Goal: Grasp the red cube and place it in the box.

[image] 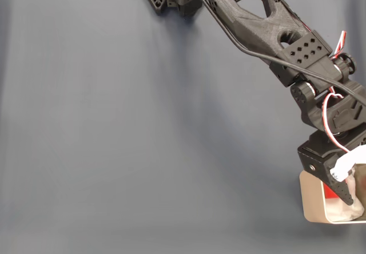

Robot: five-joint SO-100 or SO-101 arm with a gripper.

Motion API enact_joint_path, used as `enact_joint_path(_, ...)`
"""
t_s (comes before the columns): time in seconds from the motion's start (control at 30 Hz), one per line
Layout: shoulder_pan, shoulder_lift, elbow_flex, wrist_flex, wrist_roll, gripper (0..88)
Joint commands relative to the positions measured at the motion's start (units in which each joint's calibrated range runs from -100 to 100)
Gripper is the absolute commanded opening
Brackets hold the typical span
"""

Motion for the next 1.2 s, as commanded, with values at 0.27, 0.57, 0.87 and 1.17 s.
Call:
enact_joint_path(0.27,7.20,-15.62,11.15,-3.20,-1.81,0.0)
enact_joint_path(0.57,17.42,-39.89,36.61,-3.36,-2.54,0.0)
enact_joint_path(0.87,25.45,-73.77,78.76,-3.52,-2.00,0.0)
enact_joint_path(1.17,26.09,-107.13,116.63,0.57,-1.86,0.0)
